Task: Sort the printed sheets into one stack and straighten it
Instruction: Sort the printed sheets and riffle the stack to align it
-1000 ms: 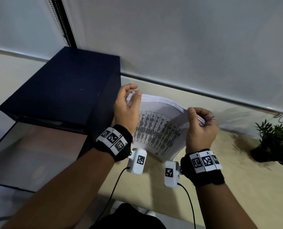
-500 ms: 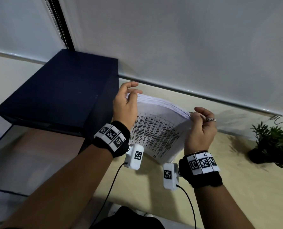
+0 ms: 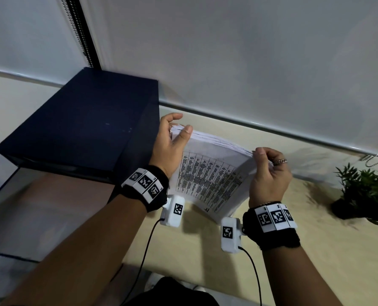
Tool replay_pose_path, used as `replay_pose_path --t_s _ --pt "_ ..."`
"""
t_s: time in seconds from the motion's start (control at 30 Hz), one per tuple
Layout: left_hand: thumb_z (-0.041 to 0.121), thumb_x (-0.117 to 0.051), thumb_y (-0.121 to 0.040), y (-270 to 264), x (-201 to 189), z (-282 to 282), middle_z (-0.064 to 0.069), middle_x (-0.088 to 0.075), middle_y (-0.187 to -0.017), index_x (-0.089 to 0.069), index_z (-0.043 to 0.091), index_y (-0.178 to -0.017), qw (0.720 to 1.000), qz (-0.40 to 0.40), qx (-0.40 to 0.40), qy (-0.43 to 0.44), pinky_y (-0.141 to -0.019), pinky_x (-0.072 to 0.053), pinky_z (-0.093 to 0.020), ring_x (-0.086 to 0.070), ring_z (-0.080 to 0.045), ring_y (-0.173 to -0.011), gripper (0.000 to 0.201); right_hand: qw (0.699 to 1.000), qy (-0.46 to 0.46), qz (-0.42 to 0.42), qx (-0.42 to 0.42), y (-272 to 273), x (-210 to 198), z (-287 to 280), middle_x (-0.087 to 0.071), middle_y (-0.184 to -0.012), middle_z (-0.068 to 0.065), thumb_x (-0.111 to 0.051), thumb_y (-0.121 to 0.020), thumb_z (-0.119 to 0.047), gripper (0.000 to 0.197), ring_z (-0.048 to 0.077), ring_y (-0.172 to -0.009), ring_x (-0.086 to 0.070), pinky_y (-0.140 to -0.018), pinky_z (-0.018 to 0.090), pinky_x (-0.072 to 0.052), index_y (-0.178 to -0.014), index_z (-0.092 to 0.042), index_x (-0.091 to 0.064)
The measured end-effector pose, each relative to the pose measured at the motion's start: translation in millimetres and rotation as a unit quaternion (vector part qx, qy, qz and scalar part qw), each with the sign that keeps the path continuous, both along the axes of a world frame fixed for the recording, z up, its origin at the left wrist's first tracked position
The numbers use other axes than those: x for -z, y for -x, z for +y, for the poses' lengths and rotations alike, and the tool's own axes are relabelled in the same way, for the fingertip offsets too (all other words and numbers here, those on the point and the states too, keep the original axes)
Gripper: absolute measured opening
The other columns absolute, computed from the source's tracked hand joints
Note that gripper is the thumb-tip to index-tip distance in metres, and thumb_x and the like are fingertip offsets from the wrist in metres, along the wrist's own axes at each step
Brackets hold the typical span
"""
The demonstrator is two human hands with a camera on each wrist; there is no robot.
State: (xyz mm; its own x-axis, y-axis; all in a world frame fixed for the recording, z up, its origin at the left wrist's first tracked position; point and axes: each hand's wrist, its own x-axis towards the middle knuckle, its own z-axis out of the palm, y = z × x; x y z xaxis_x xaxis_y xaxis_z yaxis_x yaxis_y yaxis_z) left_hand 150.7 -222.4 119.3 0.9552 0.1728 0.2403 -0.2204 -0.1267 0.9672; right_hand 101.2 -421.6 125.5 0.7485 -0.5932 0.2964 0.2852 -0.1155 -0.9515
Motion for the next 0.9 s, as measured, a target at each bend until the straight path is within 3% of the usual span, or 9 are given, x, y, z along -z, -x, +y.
replay_pose_path --t_s 0.13,0.3,0.4,0.47,0.53,0.67,0.73,0.83,0.9 --pt "0.027 -0.061 -0.095 -2.0 -1.0 -4.2 0.007 -0.058 -0.110 -0.054 0.024 -0.117 1.000 -0.008 -0.026 -0.004 -0.076 -0.038 0.001 -0.053 0.016 -0.090 0.024 1.000 -0.024 0.001 0.019 -2.8 0.2 1.1 -0.067 -0.076 -0.013 -0.056 -0.091 0.001 0.014 -0.008 -0.066 -0.059 -0.067 0.015 -0.047 -0.099 -0.003 -0.066" --pt "0.017 -0.058 -0.096 -8.4 -5.4 -9.9 0.013 -0.058 -0.093 -0.056 0.012 -0.110 0.998 -0.033 -0.059 -0.012 -0.065 -0.041 -0.001 -0.052 0.018 -0.066 0.015 0.999 -0.035 -0.028 0.004 3.2 0.4 5.8 -0.063 -0.080 -0.006 -0.058 -0.094 -0.008 0.018 -0.008 -0.068 -0.060 -0.067 0.010 -0.047 -0.111 -0.002 -0.058" --pt "0.032 -0.064 -0.093 -6.7 -5.9 -4.4 0.012 -0.061 -0.099 -0.053 0.022 -0.114 1.000 -0.012 -0.018 -0.015 -0.080 -0.045 -0.006 -0.058 0.012 -0.084 0.027 0.999 -0.023 -0.015 -0.037 6.6 5.5 4.6 -0.067 -0.087 0.001 -0.072 -0.085 -0.007 0.037 -0.002 -0.074 -0.066 -0.070 0.015 -0.054 -0.117 -0.002 -0.055" --pt "0.039 -0.072 -0.085 -6.1 -4.3 1.4 0.007 -0.065 -0.102 -0.055 0.025 -0.110 0.999 0.008 0.016 -0.032 -0.090 -0.052 -0.028 -0.062 -0.004 -0.092 0.034 0.999 0.021 0.007 -0.039 4.2 7.0 0.6 -0.070 -0.082 -0.011 -0.073 -0.083 -0.007 0.025 -0.007 -0.074 -0.065 -0.070 0.010 -0.052 -0.105 -0.003 -0.063" --pt "0.039 -0.074 -0.081 -1.7 -8.9 5.3 -0.001 -0.067 -0.090 -0.059 0.019 -0.096 0.998 0.008 0.023 -0.059 -0.075 -0.054 -0.039 -0.061 -0.014 -0.077 0.029 0.998 0.032 0.007 -0.044 2.2 5.4 -2.7 -0.071 -0.070 -0.020 -0.072 -0.084 -0.006 0.008 -0.011 -0.067 -0.063 -0.067 0.008 -0.049 -0.089 -0.005 -0.066" --pt "0.033 -0.074 -0.083 5.6 -13.0 10.6 -0.004 -0.063 -0.079 -0.054 0.020 -0.088 0.997 -0.021 0.044 -0.058 -0.056 -0.047 -0.028 -0.056 -0.012 -0.065 0.025 0.999 0.026 -0.017 -0.035 4.5 3.0 -10.0 -0.071 -0.069 -0.020 -0.073 -0.083 -0.004 0.008 -0.006 -0.065 -0.063 -0.066 0.011 -0.050 -0.089 -0.002 -0.066" --pt "0.036 -0.073 -0.085 9.6 -5.0 12.6 -0.001 -0.062 -0.090 -0.053 0.018 -0.097 0.997 -0.003 0.065 -0.038 -0.066 -0.049 -0.022 -0.059 -0.009 -0.074 0.029 0.999 0.011 -0.004 -0.048 7.7 9.7 -11.0 -0.071 -0.072 -0.013 -0.074 -0.084 -0.014 0.012 -0.002 -0.067 -0.064 -0.065 0.014 -0.050 -0.092 -0.008 -0.067" --pt "0.045 -0.070 -0.086 11.8 4.6 6.7 -0.001 -0.064 -0.104 -0.053 0.023 -0.105 0.999 0.010 0.036 -0.017 -0.090 -0.049 -0.026 -0.063 -0.014 -0.098 0.034 0.999 -0.002 0.002 -0.037 6.6 11.9 -2.5 -0.069 -0.078 -0.001 -0.069 -0.087 -0.020 0.012 -0.002 -0.065 -0.063 -0.062 0.013 -0.049 -0.094 -0.011 -0.066" --pt "0.039 -0.067 -0.090 11.7 3.4 -0.7 0.009 -0.062 -0.100 -0.055 0.021 -0.103 0.999 -0.003 0.000 -0.033 -0.090 -0.043 -0.012 -0.059 -0.001 -0.097 0.025 1.000 0.000 0.003 -0.012 1.7 11.6 1.1 -0.065 -0.072 -0.002 -0.066 -0.091 -0.014 0.005 -0.006 -0.056 -0.058 -0.056 0.011 -0.046 -0.091 -0.009 -0.064"
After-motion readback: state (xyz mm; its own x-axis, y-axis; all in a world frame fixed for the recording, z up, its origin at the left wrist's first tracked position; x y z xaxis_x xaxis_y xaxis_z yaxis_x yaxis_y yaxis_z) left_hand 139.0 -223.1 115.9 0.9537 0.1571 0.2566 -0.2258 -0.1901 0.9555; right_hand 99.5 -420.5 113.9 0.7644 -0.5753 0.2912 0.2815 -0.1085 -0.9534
